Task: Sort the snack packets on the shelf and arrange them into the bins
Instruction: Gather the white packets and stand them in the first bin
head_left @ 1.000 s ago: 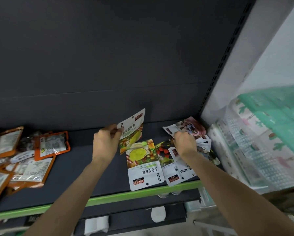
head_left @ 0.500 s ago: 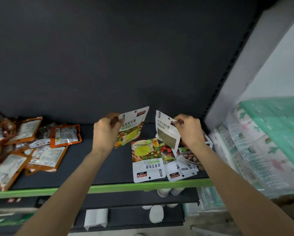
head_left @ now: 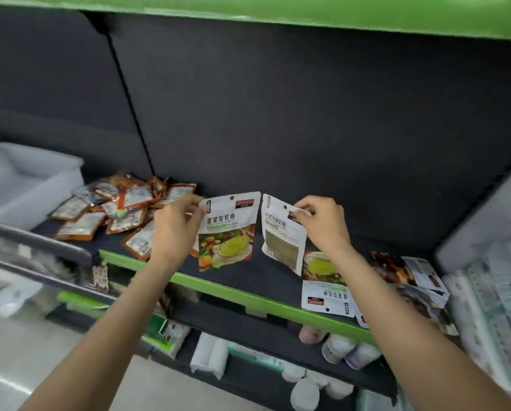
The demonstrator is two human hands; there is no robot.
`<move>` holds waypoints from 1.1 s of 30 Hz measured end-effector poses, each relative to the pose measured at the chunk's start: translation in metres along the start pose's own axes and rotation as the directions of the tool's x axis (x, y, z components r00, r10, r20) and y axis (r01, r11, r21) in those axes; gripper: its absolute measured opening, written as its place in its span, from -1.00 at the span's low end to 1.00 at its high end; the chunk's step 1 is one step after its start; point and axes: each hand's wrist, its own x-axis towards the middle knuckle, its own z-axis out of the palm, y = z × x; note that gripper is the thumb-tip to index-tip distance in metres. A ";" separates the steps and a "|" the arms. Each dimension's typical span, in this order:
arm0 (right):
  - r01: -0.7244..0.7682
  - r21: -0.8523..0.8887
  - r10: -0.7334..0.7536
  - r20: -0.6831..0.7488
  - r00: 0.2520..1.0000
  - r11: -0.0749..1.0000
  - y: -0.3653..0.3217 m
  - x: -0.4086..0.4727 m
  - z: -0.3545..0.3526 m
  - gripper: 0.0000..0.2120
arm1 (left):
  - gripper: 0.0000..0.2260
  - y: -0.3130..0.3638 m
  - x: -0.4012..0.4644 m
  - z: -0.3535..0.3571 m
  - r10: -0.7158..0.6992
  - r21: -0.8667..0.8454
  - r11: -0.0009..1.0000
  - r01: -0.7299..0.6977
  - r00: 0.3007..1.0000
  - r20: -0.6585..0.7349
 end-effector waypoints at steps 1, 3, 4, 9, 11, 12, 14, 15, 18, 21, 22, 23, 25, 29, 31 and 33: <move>0.017 0.014 -0.017 0.015 1.000 1.000 -0.014 0.000 0.008 -0.93 | -0.85 -0.008 0.000 -0.013 -0.029 0.005 1.000 0.030 0.999 -0.025; 0.051 0.035 -0.052 0.049 0.997 0.998 -0.044 0.000 0.027 -0.92 | -0.84 -0.024 0.000 -0.037 -0.081 -0.008 0.997 0.081 0.993 -0.085; 0.064 0.046 -0.067 0.068 0.995 0.997 -0.058 -0.001 0.039 -0.92 | -0.85 -0.032 -0.001 -0.049 -0.104 -0.017 0.995 0.103 0.988 -0.113; 0.120 0.059 -0.127 0.131 0.983 0.991 -0.130 -0.002 0.110 -0.88 | -0.87 -0.083 -0.005 -0.113 -0.188 -0.014 0.982 0.189 0.960 -0.208; 0.127 0.060 -0.134 0.138 0.981 0.990 -0.159 -0.003 0.145 -0.88 | -0.87 -0.110 -0.003 -0.144 -0.218 -0.025 0.976 0.218 0.949 -0.227; 0.133 0.064 -0.141 0.135 0.981 0.989 -0.174 -0.003 0.163 -0.88 | -0.89 -0.123 0.000 -0.161 -0.222 -0.029 0.975 0.222 0.947 -0.232; 0.144 0.079 -0.153 0.119 0.981 0.986 -0.209 -0.004 0.197 -0.87 | -0.90 -0.149 0.007 -0.196 -0.224 -0.030 0.974 0.223 0.948 -0.226; 0.154 0.087 -0.163 0.103 0.981 0.984 -0.227 -0.004 0.214 -0.87 | -0.90 -0.162 0.013 -0.214 -0.216 -0.023 0.976 0.216 0.949 -0.228; 0.167 0.117 -0.175 0.060 0.983 0.979 -0.278 -0.002 0.264 -0.87 | -0.90 -0.204 0.033 -0.263 -0.217 -0.036 0.976 0.215 0.941 -0.259; 0.162 0.157 -0.172 0.049 0.984 0.974 -0.315 -0.002 0.311 -0.91 | -0.93 -0.246 0.048 -0.295 -0.281 -0.101 0.959 0.263 0.919 -0.276; 0.159 0.166 -0.171 0.059 0.984 0.973 -0.326 -0.003 0.326 -0.92 | -0.94 -0.260 0.051 -0.305 -0.303 -0.119 0.953 0.280 0.910 -0.285; 0.162 0.170 -0.176 0.071 0.982 0.972 -0.337 -0.002 0.340 -0.92 | -0.94 -0.273 0.055 -0.314 -0.319 -0.135 0.947 0.292 0.900 -0.296; 0.172 0.177 -0.191 0.092 0.977 0.969 -0.359 0.003 0.367 -0.92 | -0.95 -0.298 0.065 -0.334 -0.339 -0.150 0.940 0.306 0.885 -0.319; 0.183 0.187 -0.206 0.113 0.972 0.965 -0.396 0.022 0.416 -0.93 | -0.95 -0.342 0.087 -0.364 -0.364 -0.165 0.931 0.327 0.870 -0.333; 0.196 0.178 -0.219 0.121 0.968 0.964 -0.416 0.037 0.441 -0.93 | -0.95 -0.362 0.105 -0.379 -0.362 -0.172 0.931 0.321 0.867 -0.343; 0.196 0.215 -0.228 0.136 0.964 0.957 -0.440 0.055 0.467 -0.94 | -0.95 -0.380 0.129 -0.397 -0.354 -0.166 0.935 0.314 0.867 -0.350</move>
